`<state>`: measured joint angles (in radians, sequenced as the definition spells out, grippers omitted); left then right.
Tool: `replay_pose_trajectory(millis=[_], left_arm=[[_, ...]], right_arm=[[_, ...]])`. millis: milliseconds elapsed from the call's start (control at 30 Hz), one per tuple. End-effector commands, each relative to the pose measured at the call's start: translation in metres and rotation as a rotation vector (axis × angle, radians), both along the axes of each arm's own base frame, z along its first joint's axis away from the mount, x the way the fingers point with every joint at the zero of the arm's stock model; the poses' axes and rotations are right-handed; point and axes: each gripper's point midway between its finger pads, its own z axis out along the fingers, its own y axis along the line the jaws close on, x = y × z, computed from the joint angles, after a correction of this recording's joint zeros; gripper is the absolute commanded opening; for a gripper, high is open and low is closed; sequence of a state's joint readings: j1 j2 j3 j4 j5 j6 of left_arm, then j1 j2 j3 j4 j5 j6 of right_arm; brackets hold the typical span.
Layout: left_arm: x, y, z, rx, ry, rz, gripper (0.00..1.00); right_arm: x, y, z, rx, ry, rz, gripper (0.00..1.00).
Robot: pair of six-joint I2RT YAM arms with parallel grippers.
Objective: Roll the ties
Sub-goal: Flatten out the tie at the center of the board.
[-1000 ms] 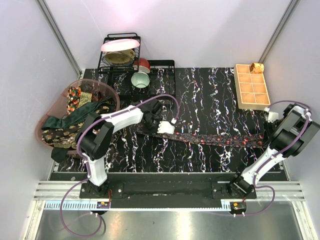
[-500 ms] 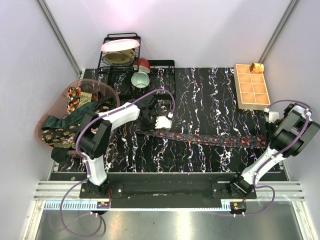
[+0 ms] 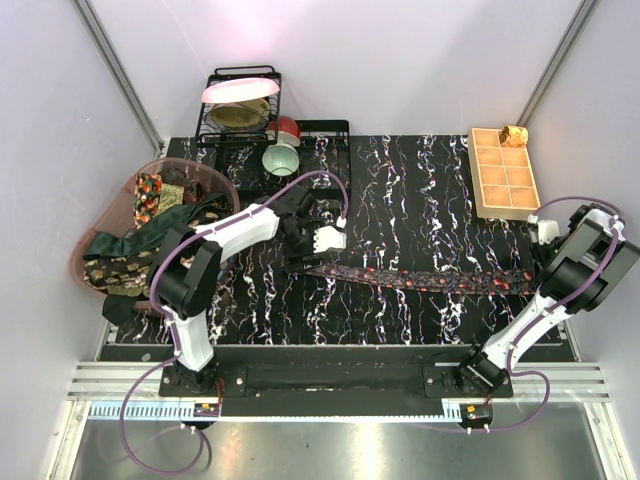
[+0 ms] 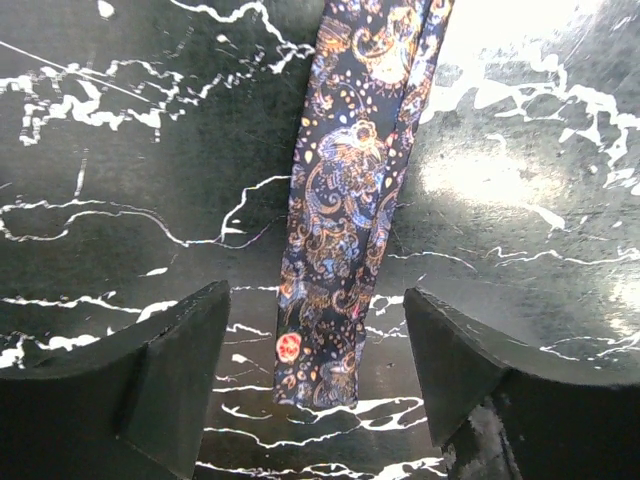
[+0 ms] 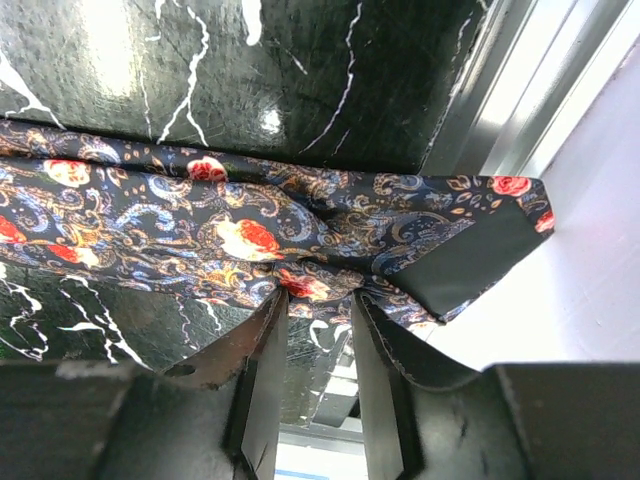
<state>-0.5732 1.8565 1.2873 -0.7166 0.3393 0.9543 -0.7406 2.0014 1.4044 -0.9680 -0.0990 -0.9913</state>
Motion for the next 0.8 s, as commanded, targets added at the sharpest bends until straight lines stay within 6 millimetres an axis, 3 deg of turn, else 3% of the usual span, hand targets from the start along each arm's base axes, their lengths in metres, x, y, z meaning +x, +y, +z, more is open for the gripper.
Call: replay_pose_trajectory(millis=[0, 100, 400, 567, 667, 767], left_arm=[[0.004, -0.012, 0.027, -0.078, -0.045, 0.005, 0.78], [0.008, -0.015, 0.033, -0.087, -0.053, 0.012, 0.79], [0.007, -0.017, 0.04, -0.112, -0.054, 0.047, 0.78], [0.007, -0.015, 0.045, -0.137, -0.05, 0.084, 0.79], [0.01, -0.012, 0.049, -0.158, -0.037, 0.125, 0.79], [0.016, -0.009, 0.058, -0.203, -0.029, 0.181, 0.79]], right_arm=[[0.035, -0.033, 0.014, -0.089, -0.155, 0.017, 0.38], [0.031, -0.033, 0.014, -0.084, -0.128, 0.014, 0.37], [0.026, 0.035, 0.069, 0.101, -0.238, -0.027, 0.36], [0.028, 0.094, 0.058, 0.185, -0.207, 0.033, 0.36], [0.037, 0.115, 0.042, 0.21, -0.176, 0.041, 0.36], [0.039, 0.118, 0.025, 0.198, -0.15, 0.045, 0.35]])
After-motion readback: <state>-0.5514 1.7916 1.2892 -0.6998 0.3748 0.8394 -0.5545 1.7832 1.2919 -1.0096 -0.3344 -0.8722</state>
